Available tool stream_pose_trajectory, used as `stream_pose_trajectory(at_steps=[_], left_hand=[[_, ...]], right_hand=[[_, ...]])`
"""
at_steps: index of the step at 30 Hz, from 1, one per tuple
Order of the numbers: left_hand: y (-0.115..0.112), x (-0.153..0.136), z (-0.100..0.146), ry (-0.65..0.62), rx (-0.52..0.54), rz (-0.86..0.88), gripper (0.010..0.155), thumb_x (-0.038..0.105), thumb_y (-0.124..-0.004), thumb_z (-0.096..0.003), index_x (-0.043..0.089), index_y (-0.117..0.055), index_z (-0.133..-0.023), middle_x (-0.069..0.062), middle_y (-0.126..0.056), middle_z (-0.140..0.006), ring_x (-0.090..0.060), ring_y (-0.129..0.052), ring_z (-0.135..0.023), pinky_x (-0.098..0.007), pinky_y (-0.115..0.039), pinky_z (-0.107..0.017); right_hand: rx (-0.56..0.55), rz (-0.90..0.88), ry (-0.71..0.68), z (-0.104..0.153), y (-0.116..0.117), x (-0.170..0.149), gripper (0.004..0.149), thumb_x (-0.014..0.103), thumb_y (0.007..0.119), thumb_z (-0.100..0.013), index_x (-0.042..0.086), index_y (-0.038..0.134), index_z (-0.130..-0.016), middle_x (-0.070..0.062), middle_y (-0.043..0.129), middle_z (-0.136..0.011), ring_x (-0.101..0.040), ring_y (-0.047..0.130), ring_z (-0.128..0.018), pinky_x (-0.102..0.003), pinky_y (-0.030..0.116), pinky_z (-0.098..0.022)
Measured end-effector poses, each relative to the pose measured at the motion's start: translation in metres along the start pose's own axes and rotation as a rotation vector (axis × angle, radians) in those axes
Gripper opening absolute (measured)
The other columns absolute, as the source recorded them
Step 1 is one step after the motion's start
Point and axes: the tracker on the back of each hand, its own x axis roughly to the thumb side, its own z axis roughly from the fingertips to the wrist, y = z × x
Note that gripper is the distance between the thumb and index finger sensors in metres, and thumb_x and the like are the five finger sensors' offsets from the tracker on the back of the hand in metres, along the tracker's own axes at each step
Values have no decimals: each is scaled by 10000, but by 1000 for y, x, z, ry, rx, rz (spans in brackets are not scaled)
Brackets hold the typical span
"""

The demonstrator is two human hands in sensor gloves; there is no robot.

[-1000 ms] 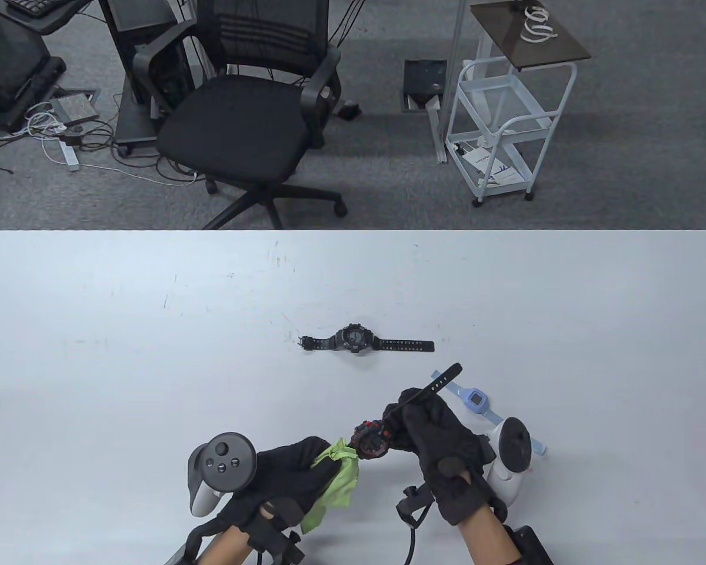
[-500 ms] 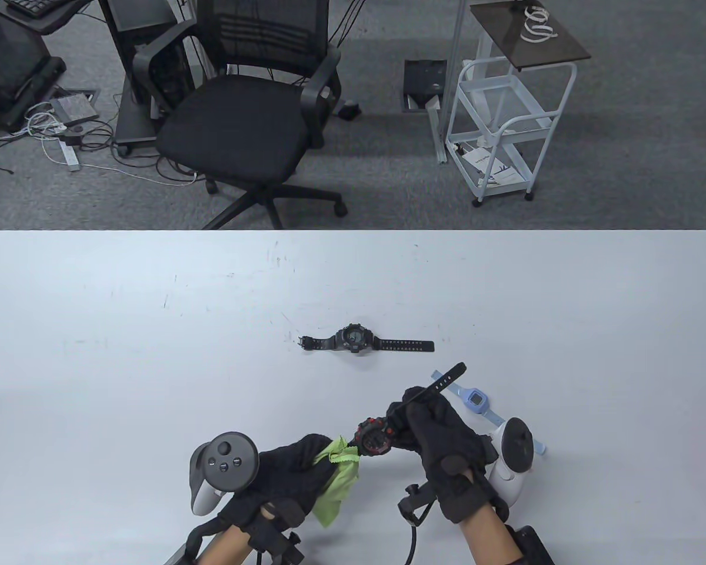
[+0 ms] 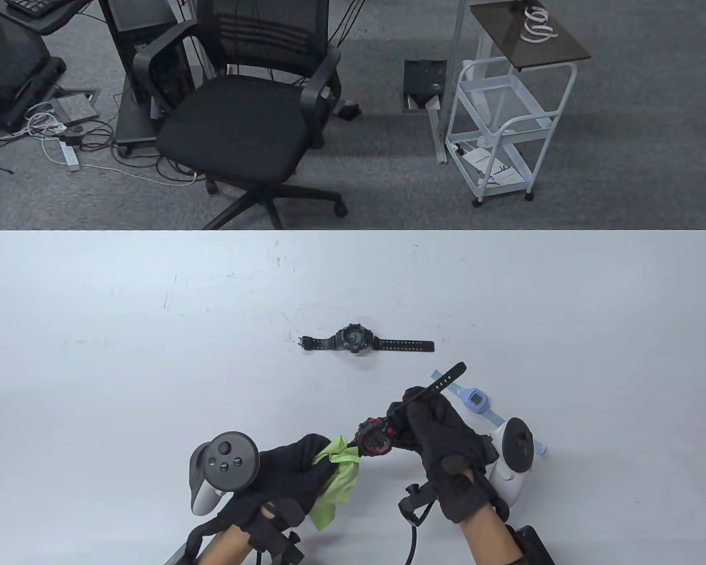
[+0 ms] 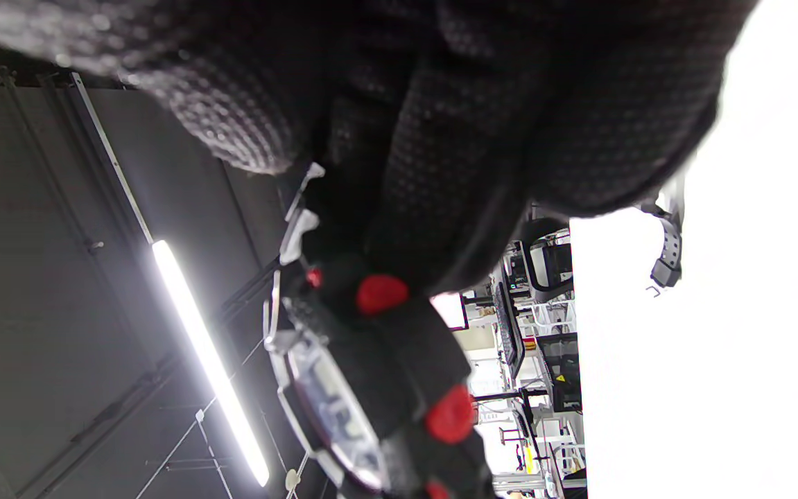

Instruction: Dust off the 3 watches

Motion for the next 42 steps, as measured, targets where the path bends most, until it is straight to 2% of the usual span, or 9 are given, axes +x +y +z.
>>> stream_pose_trajectory(at_steps=[4,6,10,16,22,28,32,38,42], left_hand=[[4,1,2,7,38,-35,426,446,-834,-482,100,-960,-696,-69,-1034,-448,-181,-1070,-218,-516,-915,-374],[4,1,3,8,51,-31,425,436,-834,-482,104,-956,-717,-75,-1036,-473,-187,-1079,-239,-520,-912,-383],[1,0,1,10,12,-30,445,360,-811,-488,92,-892,-835,-116,-1017,-596,-220,-1094,-337,-542,-893,-425],[4,0,2,13,39,-43,428,437,-835,-486,99,-952,-721,-73,-1031,-466,-181,-1072,-231,-516,-913,-379],[1,0,0,21,2,-44,441,364,-812,-487,91,-892,-824,-111,-1011,-583,-212,-1087,-332,-539,-893,-425],[4,1,2,24,34,-60,432,420,-826,-479,89,-936,-733,-77,-1032,-476,-179,-1080,-241,-516,-915,-382],[4,1,3,27,48,-63,434,435,-833,-481,89,-943,-720,-72,-1037,-465,-176,-1083,-231,-514,-919,-374],[1,1,0,44,7,-63,450,343,-832,-470,92,-876,-841,-103,-1017,-615,-212,-1109,-369,-542,-899,-441],[1,0,0,57,2,-59,449,348,-824,-462,93,-870,-829,-94,-1022,-606,-197,-1118,-359,-537,-910,-430]], right_hand=[[-4,1,-5,0,0,1,453,410,810,-488,179,824,-877,-14,1020,-715,-156,1088,-498,-463,895,-410],[-9,-3,-7,0,0,1,451,410,810,-488,180,824,-876,-13,1020,-715,-158,1088,-499,-463,895,-410],[-18,-5,-12,0,-2,2,452,409,812,-486,178,826,-875,-17,1021,-714,-161,1088,-498,-466,894,-409],[-19,-5,-13,0,-2,2,451,412,809,-488,182,825,-875,-13,1019,-716,-155,1088,-498,-463,895,-409],[-22,-4,-17,0,-4,3,451,410,811,-487,181,825,-875,-16,1019,-717,-159,1087,-500,-465,893,-411],[-26,-4,-16,0,-5,2,451,411,809,-488,182,824,-876,-13,1019,-716,-155,1088,-498,-462,895,-410],[-26,-3,-19,0,-5,2,451,412,809,-488,182,825,-875,-12,1019,-717,-155,1087,-500,-463,894,-411],[-35,-8,-24,0,-6,3,452,411,810,-488,181,824,-877,-14,1019,-717,-157,1087,-500,-463,894,-411],[-33,-6,-26,0,-6,3,451,409,812,-487,182,825,-876,-15,1019,-717,-158,1087,-501,-464,894,-411]])
